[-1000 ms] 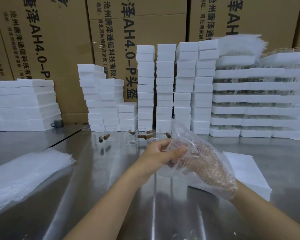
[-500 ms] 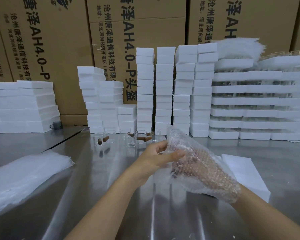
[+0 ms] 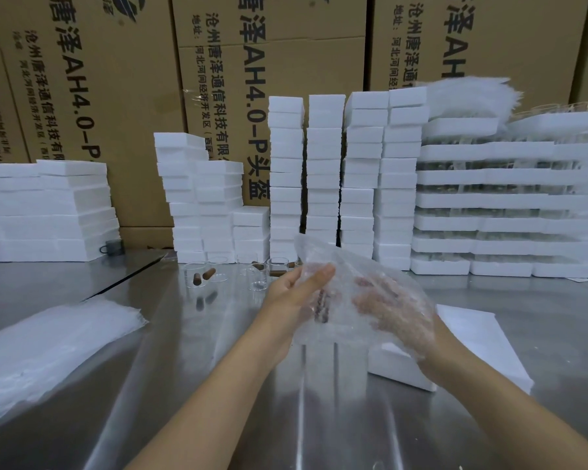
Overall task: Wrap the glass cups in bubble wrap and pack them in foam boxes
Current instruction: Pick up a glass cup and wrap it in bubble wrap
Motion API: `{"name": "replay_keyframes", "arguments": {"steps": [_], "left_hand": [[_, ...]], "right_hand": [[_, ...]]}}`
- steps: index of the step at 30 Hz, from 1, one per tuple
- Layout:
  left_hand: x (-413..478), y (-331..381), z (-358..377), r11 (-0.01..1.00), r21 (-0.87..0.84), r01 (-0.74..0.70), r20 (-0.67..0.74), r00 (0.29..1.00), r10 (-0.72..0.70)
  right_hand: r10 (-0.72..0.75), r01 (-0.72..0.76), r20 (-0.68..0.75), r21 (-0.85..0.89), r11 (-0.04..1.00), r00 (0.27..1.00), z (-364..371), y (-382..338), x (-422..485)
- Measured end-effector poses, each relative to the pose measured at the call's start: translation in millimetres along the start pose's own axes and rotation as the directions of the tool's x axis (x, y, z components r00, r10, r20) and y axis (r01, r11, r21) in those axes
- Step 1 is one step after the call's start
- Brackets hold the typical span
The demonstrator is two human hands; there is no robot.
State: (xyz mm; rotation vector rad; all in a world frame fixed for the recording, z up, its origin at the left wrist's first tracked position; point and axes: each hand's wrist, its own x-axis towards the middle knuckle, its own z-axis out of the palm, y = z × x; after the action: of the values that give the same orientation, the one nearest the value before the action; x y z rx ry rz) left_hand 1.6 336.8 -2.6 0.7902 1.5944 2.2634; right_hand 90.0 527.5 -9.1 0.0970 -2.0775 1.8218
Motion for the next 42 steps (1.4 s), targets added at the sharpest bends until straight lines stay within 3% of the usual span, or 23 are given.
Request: {"name": "replay_keyframes", "arguments": {"steps": [3, 5, 10, 14, 18, 23, 27, 36, 42], "left_hand": [[2, 2, -4, 0.99, -0.137, 0.036, -0.046, 0.998, -0.043], [2, 3, -4, 0.983, -0.174, 0.066, -0.019, 0.997, -0.071], [3, -3, -3, 0.977, -0.199, 0.08, -0.02, 0.996, -0.085], [5, -7, -4, 0.991, -0.122, 0.058, -0.04, 0.997, -0.063], [5, -6, -6, 0.997, -0.045, 0.068, -0.027, 0.997, -0.07], [7, -1, -17, 0.996, 0.002, 0.09, 0.021, 0.996, -0.09], [10, -3, -20, 0.994, 0.005, 0.11, 0.025, 0.994, -0.111], [8, 0, -21, 0.992, 0.008, 0.123, 0.009, 0.992, -0.123], [8, 1, -23, 0.989, 0.035, 0.144, 0.008, 0.989, -0.145]], "right_hand": [[-0.056, 0.06, -0.213, 0.012, 0.998, 0.975, -1, -7, -1], [-0.035, 0.035, -0.246, -0.001, 0.999, 0.969, 0, -10, -6], [-0.001, 0.024, -0.079, 0.282, 0.959, 0.997, -3, -14, -10], [-0.026, 0.015, 0.049, 0.22, 0.975, 0.998, 2, -15, -14], [-0.013, 0.021, -0.102, 0.07, 0.997, 0.995, -1, -5, -5], [-0.03, 0.069, -0.3, 0.121, 0.99, 0.954, -16, -7, 2], [0.031, 0.025, -0.266, 0.205, 0.978, 0.963, -18, -9, 1], [0.048, -0.023, -0.161, 0.149, 0.989, 0.986, -18, -10, -1], [0.065, -0.023, -0.225, 0.181, 0.983, 0.972, -15, -8, 0]]}}
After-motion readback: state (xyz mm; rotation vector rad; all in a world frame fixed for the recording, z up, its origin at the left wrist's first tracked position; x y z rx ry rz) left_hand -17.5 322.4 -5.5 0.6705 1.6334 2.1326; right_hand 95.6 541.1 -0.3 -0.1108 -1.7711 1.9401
